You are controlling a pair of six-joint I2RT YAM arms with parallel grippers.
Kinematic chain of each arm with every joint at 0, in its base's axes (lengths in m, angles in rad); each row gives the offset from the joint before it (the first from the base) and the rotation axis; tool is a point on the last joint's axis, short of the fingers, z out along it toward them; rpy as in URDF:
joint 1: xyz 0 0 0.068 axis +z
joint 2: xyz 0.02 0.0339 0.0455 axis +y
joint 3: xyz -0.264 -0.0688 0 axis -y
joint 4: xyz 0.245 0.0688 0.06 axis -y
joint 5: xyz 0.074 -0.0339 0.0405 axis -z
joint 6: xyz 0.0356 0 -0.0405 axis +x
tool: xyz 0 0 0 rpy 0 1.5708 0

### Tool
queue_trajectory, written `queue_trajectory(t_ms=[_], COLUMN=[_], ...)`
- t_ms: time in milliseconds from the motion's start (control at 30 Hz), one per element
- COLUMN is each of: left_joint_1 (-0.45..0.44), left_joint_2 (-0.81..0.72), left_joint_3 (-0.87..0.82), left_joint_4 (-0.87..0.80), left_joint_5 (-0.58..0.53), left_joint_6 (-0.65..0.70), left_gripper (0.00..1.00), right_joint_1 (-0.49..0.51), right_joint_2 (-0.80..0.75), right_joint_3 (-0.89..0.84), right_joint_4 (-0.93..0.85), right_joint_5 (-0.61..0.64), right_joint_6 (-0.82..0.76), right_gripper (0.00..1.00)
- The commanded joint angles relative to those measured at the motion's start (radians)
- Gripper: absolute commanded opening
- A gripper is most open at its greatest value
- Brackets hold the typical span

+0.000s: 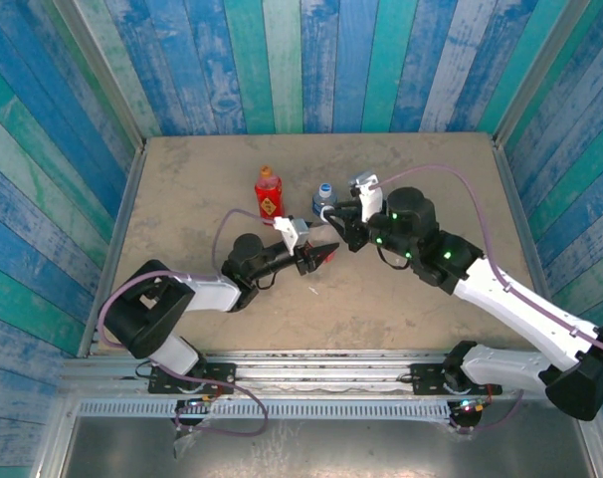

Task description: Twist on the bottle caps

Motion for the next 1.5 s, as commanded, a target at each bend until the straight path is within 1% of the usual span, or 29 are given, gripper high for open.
queue_trajectory(t_ms=[0, 33, 67, 167, 233, 267, 300, 367, 500, 600, 700, 733, 767, 800, 900, 967, 1000, 1033, 1133, 1200, 1267, 1467], left_joint_1=[0.002, 0.001, 0.002, 0.001, 0.001, 0.001, 0.000, 0.001, 0.002, 0.001, 0.002, 0.001, 0.001, 0.002, 0.001, 0.003, 0.003, 0.003, 0.013, 0.019, 0.027, 0.036], left_joint_2=[0.008, 0.004, 0.000, -0.009, -0.011, -0.008, -0.007, 0.001, 0.000, 0.001, 0.000, 0.000, -0.001, -0.004, -0.030, -0.087, -0.119, -0.157, -0.272, -0.355, -0.428, -0.563], left_joint_3=[0.032, 0.026, 0.020, 0.002, -0.004, -0.003, -0.001, 0.002, -0.001, -0.001, 0.000, -0.003, -0.004, -0.008, -0.032, -0.047, -0.051, -0.060, -0.124, -0.181, -0.223, -0.294], left_joint_4=[0.048, 0.043, 0.038, 0.042, 0.055, 0.056, 0.060, 0.074, 0.094, 0.101, 0.095, 0.092, 0.087, 0.087, 0.093, -0.003, -0.059, -0.125, -0.225, -0.236, -0.261, -0.326], left_joint_5=[-0.102, -0.098, -0.093, -0.073, -0.038, -0.010, 0.013, 0.067, 0.117, 0.133, 0.134, 0.130, 0.126, 0.121, 0.088, 0.046, 0.023, -0.002, -0.060, -0.115, -0.143, -0.242], left_joint_6=[0.017, 0.021, 0.026, 0.030, 0.028, 0.032, 0.034, 0.039, 0.048, 0.052, 0.056, 0.058, 0.061, 0.064, 0.064, 0.094, 0.108, 0.127, 0.143, 0.127, 0.103, 0.062], left_gripper=[0.57, 0.57, 0.57, 0.58, 0.58, 0.58, 0.58, 0.58, 0.58, 0.59, 0.61, 0.63, 0.67, 0.71, 0.89, 0.99, 0.98, 0.95, 0.94, 0.94, 0.94, 0.94], right_joint_1=[0.019, 0.019, 0.019, 0.019, 0.019, 0.019, 0.019, 0.019, 0.019, 0.019, 0.018, 0.019, 0.019, 0.019, 0.018, 0.019, 0.018, 0.015, -0.012, -0.039, -0.054, -0.067], right_joint_2=[0.006, 0.001, -0.009, -0.068, -0.101, -0.111, -0.115, -0.106, -0.055, -0.028, -0.030, -0.035, -0.043, -0.048, -0.056, -0.047, -0.042, -0.033, 0.014, 0.053, 0.099, 0.200], right_joint_3=[-0.020, -0.008, 0.003, -0.014, -0.064, -0.090, -0.110, -0.123, -0.097, -0.080, -0.082, -0.085, -0.090, -0.093, -0.095, -0.091, -0.089, -0.088, -0.071, -0.056, -0.046, -0.048], right_joint_4=[-0.114, -0.114, -0.106, -0.024, 0.063, 0.106, 0.135, 0.166, 0.161, 0.161, 0.158, 0.154, 0.152, 0.148, 0.128, 0.114, 0.114, 0.121, 0.143, 0.164, 0.199, 0.285], right_joint_5=[0.123, 0.107, 0.090, 0.056, 0.007, -0.013, -0.019, -0.016, -0.042, -0.072, -0.077, -0.069, -0.059, -0.048, -0.007, 0.040, 0.065, 0.098, 0.090, 0.047, 0.008, -0.061], right_joint_6=[0.079, 0.049, 0.008, -0.096, -0.185, -0.209, -0.215, -0.218, -0.207, -0.201, -0.199, -0.199, -0.202, -0.206, -0.233, -0.274, -0.291, -0.300, -0.337, -0.328, -0.320, -0.284], right_gripper=[0.06, 0.14, 0.27, 0.54, 0.66, 0.69, 0.71, 0.71, 0.68, 0.55, 0.35, 0.28, 0.23, 0.21, 0.19, 0.20, 0.20, 0.21, 0.22, 0.22, 0.23, 0.23])
